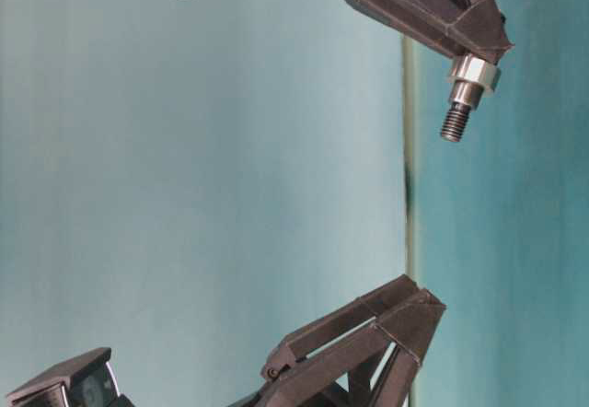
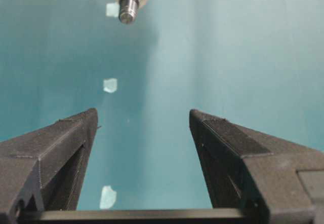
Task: Insert the washer onto the shaft with both hands.
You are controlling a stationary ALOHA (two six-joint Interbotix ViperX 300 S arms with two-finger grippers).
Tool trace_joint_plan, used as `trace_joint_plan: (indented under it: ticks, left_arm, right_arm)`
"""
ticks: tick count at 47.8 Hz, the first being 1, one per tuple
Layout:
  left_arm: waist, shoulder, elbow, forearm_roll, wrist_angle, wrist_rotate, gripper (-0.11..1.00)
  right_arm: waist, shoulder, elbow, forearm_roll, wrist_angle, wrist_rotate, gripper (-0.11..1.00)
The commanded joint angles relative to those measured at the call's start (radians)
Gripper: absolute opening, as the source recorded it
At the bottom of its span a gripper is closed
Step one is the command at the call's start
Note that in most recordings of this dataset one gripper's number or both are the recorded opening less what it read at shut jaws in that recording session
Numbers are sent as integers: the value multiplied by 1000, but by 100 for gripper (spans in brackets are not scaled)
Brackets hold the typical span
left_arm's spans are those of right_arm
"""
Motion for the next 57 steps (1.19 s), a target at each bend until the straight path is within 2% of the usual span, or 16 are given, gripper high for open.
trace_joint_plan:
  ticks: [1, 57]
  left_arm:
    - [-2, -6, -20, 2, -8, -2, 80]
    - [6, -2, -17, 2, -5, -2, 80]
  right_arm:
    - [0, -6, -14, 3, -3, 11, 0]
    - [-2, -6, -14, 3, 15, 12, 0]
